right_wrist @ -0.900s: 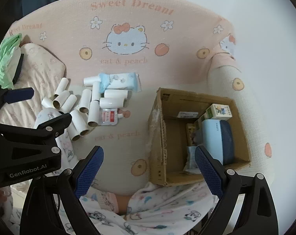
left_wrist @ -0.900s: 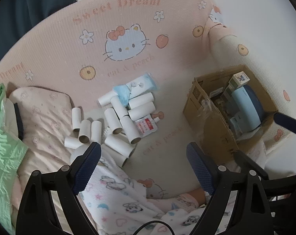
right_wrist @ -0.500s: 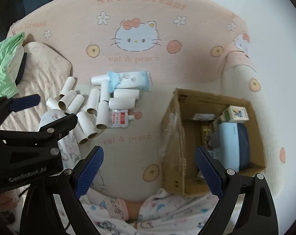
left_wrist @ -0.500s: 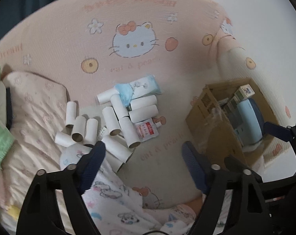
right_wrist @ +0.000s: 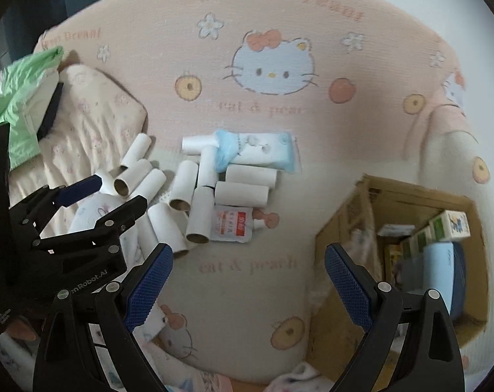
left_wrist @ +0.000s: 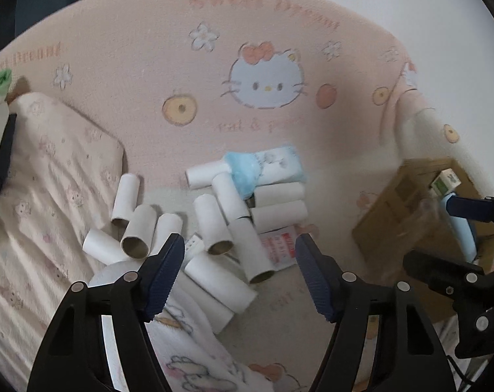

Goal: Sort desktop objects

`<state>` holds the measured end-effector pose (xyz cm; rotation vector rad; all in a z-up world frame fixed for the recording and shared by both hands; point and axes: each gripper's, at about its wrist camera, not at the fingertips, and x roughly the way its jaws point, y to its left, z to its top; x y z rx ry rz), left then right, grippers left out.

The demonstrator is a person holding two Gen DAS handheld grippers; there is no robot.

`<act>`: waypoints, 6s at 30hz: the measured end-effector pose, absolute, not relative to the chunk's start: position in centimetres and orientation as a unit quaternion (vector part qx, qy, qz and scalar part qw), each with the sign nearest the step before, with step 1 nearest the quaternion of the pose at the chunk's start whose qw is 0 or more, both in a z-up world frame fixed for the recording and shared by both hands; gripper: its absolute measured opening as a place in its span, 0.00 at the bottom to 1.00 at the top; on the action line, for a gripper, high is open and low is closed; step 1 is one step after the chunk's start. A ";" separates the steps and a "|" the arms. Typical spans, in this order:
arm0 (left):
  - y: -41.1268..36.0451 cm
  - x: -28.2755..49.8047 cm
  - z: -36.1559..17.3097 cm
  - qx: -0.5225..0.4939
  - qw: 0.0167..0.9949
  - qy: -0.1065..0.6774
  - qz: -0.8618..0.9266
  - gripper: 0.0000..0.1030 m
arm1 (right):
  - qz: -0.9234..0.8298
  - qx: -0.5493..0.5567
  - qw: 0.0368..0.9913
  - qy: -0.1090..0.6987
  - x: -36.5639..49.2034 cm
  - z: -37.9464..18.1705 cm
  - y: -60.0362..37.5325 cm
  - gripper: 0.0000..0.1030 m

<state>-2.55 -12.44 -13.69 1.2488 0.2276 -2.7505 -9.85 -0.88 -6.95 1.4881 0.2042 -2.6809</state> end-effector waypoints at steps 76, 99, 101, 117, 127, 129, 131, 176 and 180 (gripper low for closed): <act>-11.1 -11.1 -18.6 0.554 -0.123 0.185 -0.802 0.48 | -0.842 0.493 0.190 -0.105 -14.9 -18.4 0.3 0.39; -1.0 -11.6 -10.0 0.535 -0.187 0.190 -0.802 0.59 | -0.899 0.414 0.090 -0.115 -7.6 -8.3 11.5 0.10; -1.0 -10.9 -10.6 0.542 -0.181 0.191 -0.798 0.59 | -0.899 0.403 0.092 -0.143 -6.7 -7.9 12.9 0.10; -3.9 -4.9 -21.3 0.589 -0.114 0.267 -0.754 0.59 | -0.899 0.429 0.081 -0.029 1.2 -8.0 8.9 0.11; -3.7 -2.1 -24.7 0.590 -0.090 0.311 -0.740 0.59 | -0.875 0.474 0.096 -0.018 3.8 -11.4 6.3 0.11; -3.1 -1.8 -25.0 0.595 -0.100 0.315 -0.733 0.59 | -0.867 0.490 0.087 0.006 4.2 -12.6 5.8 0.11; -2.4 -1.6 -25.4 0.599 -0.106 0.311 -0.731 0.59 | -0.857 0.508 0.084 0.026 4.7 -14.1 5.3 0.11; -1.5 -1.2 -25.4 0.619 -0.127 0.249 -0.734 0.45 | -0.814 0.569 0.119 0.001 -1.8 -20.1 4.6 0.11; -6.7 -1.2 -27.3 0.620 -0.130 0.330 -0.700 0.45 | -0.811 0.574 0.112 -0.021 -3.7 -20.5 4.2 0.11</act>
